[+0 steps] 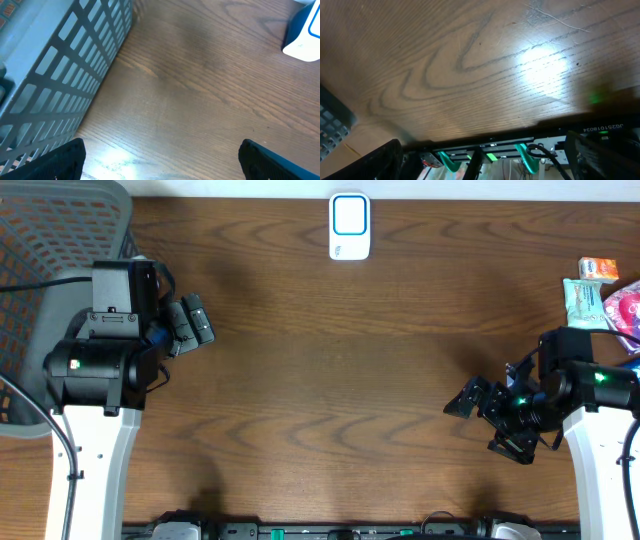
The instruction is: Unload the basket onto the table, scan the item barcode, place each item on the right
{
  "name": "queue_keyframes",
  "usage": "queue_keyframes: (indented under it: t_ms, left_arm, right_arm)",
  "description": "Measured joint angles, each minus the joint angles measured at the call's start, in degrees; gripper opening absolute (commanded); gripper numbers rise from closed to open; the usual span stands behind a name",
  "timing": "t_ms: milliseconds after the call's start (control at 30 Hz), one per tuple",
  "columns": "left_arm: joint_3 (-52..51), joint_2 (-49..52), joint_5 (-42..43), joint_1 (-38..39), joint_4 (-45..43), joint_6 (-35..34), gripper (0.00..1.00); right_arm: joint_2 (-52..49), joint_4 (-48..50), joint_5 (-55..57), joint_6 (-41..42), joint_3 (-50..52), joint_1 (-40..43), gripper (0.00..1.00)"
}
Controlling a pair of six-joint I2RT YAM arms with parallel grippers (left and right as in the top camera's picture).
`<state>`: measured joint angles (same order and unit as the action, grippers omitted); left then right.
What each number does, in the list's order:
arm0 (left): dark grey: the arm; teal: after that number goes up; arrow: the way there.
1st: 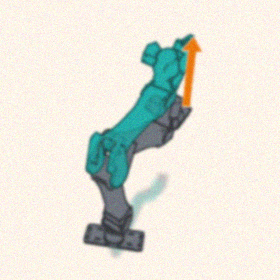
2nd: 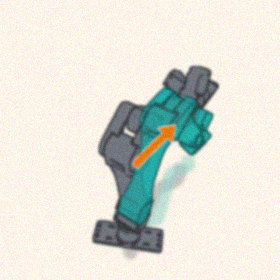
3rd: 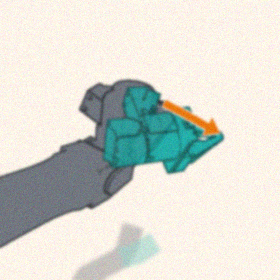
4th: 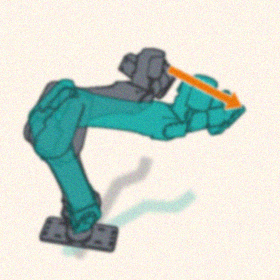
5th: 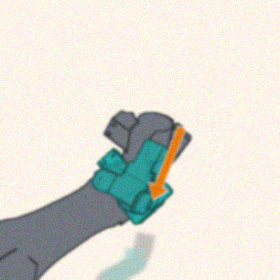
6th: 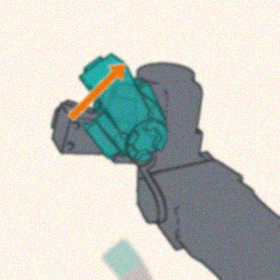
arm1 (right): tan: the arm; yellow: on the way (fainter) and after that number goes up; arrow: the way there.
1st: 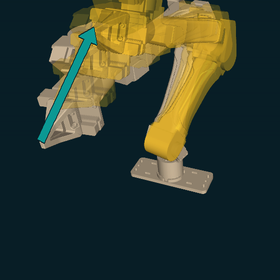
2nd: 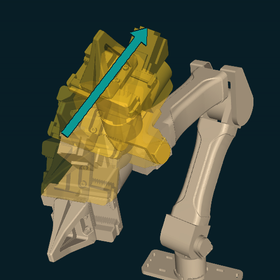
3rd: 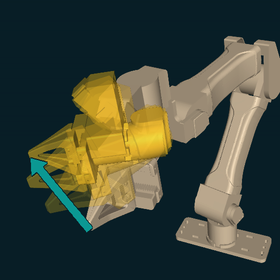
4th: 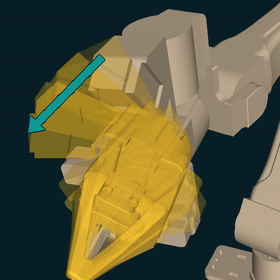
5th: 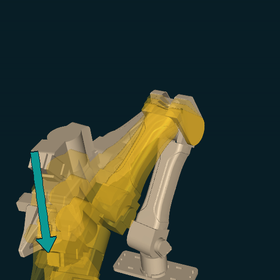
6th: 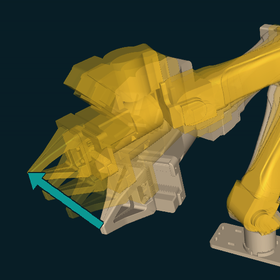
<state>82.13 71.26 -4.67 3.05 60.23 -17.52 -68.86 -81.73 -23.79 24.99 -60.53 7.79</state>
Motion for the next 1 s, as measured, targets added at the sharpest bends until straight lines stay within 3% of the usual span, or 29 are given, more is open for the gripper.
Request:
queue_keyframes:
  t_ms: [300, 433, 633, 1000]
  left_arm:
    - [0.0, 0.0, 0.0, 0.0, 0.0, 0.0, 0.98]
    - [0.0, 0.0, -0.02, 0.0, 0.0, 0.0, 0.98]
    - [0.0, 0.0, -0.02, 0.0, -0.04, 0.0, 0.98]
    - [0.0, 0.0, -0.02, 0.0, -0.02, 0.0, 0.98]
  right_arm:
    - [0.0, 0.35, 0.0, -0.22, 0.0, 0.0, 0.99]
    - [0.02, 4.76, 0.11, -5.64, 0.15, -0.72, 0.99]
    - [5.38, 21.62, 0.13, -17.09, 5.38, -6.27, 0.99]
    - [36.35, 52.85, 2.05, -23.08, 29.49, -10.19, 0.99]
